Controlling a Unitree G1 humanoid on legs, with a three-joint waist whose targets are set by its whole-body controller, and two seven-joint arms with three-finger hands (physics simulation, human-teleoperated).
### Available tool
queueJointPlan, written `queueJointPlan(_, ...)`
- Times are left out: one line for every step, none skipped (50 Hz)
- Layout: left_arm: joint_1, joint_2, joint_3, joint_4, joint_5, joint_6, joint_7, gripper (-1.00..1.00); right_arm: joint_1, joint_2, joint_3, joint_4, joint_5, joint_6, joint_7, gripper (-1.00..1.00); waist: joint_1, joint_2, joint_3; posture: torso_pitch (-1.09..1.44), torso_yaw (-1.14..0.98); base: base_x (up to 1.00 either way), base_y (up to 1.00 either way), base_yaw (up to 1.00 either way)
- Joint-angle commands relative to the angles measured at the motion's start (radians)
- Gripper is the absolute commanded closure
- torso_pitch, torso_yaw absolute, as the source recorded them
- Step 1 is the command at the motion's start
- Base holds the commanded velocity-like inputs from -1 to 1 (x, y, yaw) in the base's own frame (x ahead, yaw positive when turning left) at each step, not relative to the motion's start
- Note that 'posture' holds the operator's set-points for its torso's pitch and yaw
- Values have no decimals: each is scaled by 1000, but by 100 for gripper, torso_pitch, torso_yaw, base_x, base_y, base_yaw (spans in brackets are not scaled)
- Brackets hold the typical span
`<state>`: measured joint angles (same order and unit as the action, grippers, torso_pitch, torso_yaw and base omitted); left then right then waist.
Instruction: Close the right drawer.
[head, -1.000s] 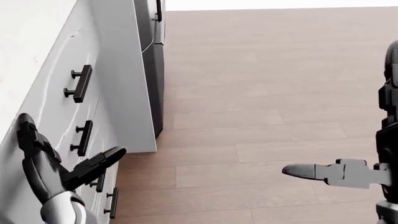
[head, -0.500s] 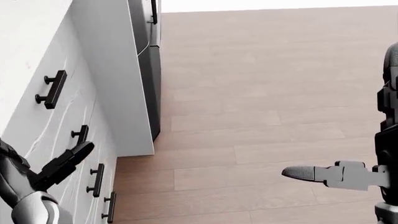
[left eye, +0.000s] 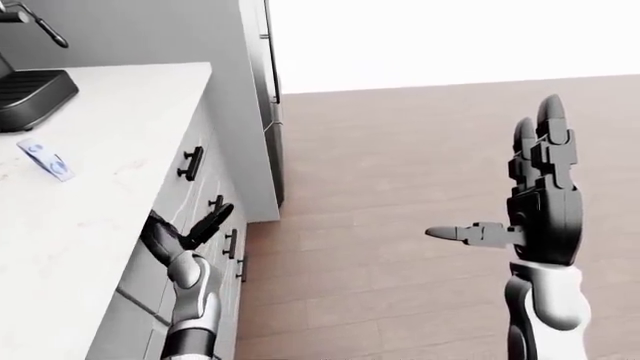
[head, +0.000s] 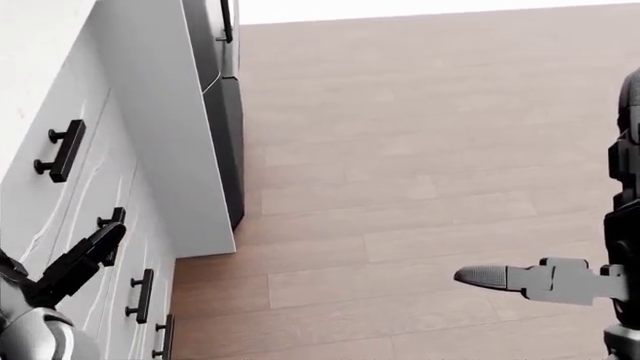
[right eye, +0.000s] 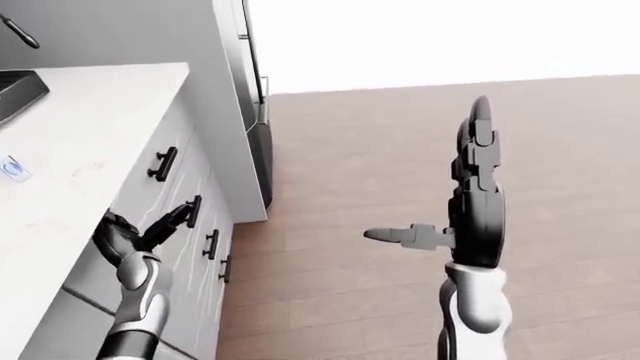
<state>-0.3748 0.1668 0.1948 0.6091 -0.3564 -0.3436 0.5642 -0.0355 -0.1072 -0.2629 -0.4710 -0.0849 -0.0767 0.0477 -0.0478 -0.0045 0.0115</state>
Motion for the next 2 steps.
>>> queueJointPlan(-8,29,60,-33,-22,-39,66,-100,-18,-7,-2,-38,0,-25,-4,-100,15,-3,-18,0,0,0,0,0)
queueJointPlan(-6,29,60,-38,-22,-37,67,-100,-18,-7,-2,-39,1,-25,-4,-100,14,-3,-18,0,0,0,0,0)
